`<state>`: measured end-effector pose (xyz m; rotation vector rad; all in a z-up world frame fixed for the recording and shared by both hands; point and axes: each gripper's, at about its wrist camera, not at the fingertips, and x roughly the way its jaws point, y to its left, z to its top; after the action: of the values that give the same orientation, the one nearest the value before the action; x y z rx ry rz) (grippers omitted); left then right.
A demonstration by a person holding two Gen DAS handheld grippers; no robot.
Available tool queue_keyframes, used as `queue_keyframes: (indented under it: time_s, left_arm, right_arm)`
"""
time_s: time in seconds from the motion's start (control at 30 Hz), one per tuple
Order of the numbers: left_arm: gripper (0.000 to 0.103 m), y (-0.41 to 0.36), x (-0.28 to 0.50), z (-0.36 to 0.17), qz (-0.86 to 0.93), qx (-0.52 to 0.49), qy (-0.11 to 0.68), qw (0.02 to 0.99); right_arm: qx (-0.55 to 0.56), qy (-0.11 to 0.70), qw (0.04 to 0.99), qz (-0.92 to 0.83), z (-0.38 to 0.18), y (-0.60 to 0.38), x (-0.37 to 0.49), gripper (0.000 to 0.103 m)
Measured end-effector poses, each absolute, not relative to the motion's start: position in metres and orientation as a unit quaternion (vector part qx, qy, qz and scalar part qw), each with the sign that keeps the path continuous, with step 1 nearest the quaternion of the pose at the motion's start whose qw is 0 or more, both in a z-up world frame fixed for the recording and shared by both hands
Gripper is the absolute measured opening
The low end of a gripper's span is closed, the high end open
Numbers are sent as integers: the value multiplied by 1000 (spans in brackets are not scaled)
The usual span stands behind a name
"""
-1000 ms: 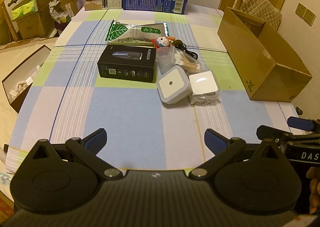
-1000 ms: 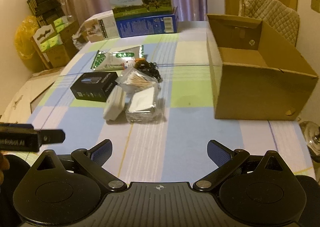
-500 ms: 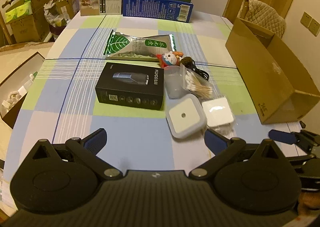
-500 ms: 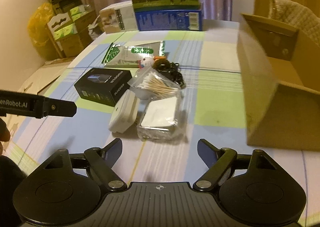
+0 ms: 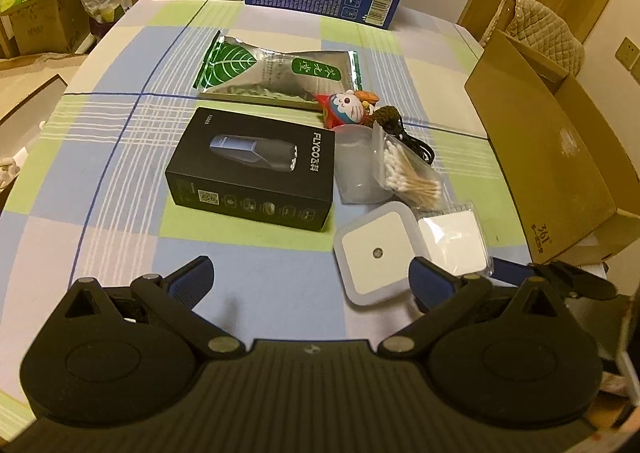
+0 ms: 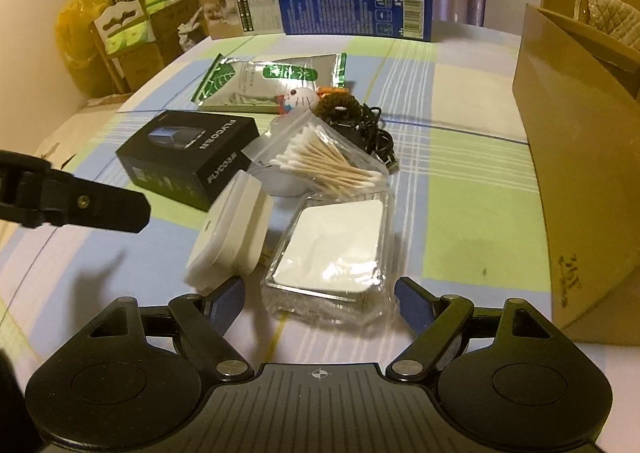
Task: Organize objects
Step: 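Grasp the white night light with the left tool while the right grasps the wrapped pad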
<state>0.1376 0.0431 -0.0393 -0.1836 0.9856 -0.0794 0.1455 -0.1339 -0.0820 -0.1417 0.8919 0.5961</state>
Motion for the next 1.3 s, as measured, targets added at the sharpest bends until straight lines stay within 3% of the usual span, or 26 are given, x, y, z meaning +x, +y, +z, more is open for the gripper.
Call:
queue_keyframes:
  time_s: [0.17, 0.5, 0.77, 0.83, 0.97, 1.3]
  left_arm:
    - [102, 44, 141, -46, -45, -109, 480, 869]
    - [101, 22, 153, -63, -72, -167, 476, 861]
    - [85, 9, 169, -85, -62, -186, 480, 855]
    - [73, 9, 169, -89, -61, -185, 482, 854]
    - [66, 11, 169, -91, -69, -180, 480, 856]
    - [64, 8, 159, -83, -77, -132, 480, 864]
  right_arm:
    - [-61, 429, 855, 284, -86, -140, 153, 57]
    - [-74, 433, 868, 233, -78, -182, 142, 55]
    - [-64, 432, 870, 230, -78, -191, 138, 55]
    - [-62, 431, 870, 231, -78, -192, 138, 55]
    - [-54, 431, 871, 231, -79, -194, 139, 55]
    - [-59, 424, 871, 240, -74, -190, 137, 55]
